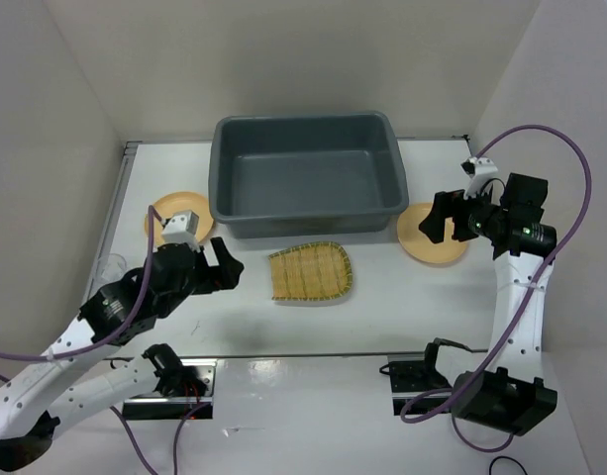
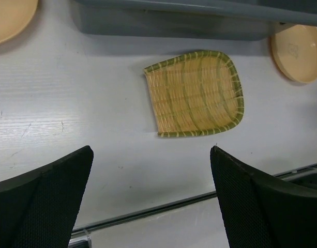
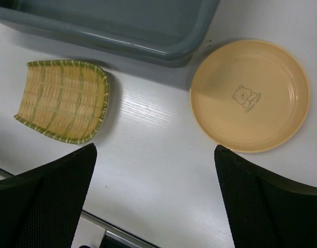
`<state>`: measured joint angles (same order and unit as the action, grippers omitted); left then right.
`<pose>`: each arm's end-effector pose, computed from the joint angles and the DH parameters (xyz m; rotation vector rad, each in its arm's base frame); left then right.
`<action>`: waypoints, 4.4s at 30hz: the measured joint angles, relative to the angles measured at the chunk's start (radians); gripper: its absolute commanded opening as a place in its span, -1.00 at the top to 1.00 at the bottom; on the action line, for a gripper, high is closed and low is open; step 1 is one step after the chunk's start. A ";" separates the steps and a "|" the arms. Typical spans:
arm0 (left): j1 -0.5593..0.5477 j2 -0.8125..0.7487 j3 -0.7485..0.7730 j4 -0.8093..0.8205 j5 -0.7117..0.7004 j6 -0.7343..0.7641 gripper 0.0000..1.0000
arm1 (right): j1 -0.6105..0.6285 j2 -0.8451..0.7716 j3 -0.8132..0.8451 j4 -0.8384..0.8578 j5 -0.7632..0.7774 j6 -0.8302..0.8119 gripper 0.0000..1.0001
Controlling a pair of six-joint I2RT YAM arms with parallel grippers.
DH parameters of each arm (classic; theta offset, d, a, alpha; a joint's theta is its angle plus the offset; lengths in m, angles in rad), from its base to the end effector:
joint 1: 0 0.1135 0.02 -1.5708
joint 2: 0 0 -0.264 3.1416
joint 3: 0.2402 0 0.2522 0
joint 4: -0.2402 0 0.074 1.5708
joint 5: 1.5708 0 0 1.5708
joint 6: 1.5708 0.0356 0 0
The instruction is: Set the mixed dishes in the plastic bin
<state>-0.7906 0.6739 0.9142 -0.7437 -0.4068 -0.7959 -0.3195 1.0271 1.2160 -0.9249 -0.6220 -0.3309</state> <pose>0.1020 -0.0831 0.3433 -0.2569 2.0624 -0.5702 0.1860 -0.0397 0.3753 -0.3182 2.1452 0.3497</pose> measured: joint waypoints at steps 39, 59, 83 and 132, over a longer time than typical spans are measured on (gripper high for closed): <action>0.296 0.600 -0.266 0.521 0.590 -0.050 -1.00 | 0.221 0.378 -0.359 0.327 -0.332 0.563 -0.97; 0.220 0.871 -0.177 0.709 0.608 -0.176 -1.00 | 0.480 0.631 -0.402 0.566 -0.098 0.753 -0.97; 0.119 1.012 -0.077 0.821 0.674 -0.202 -1.00 | 0.566 0.582 -0.349 0.565 -0.135 0.612 1.00; 0.111 0.079 -0.074 0.161 0.354 -0.171 -1.00 | 0.506 1.154 0.755 0.515 -0.187 0.583 1.00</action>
<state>-0.6800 0.7525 0.8402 -0.5831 -0.0525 -0.9665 0.1864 2.1815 1.9713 -0.4103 -0.8089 0.2520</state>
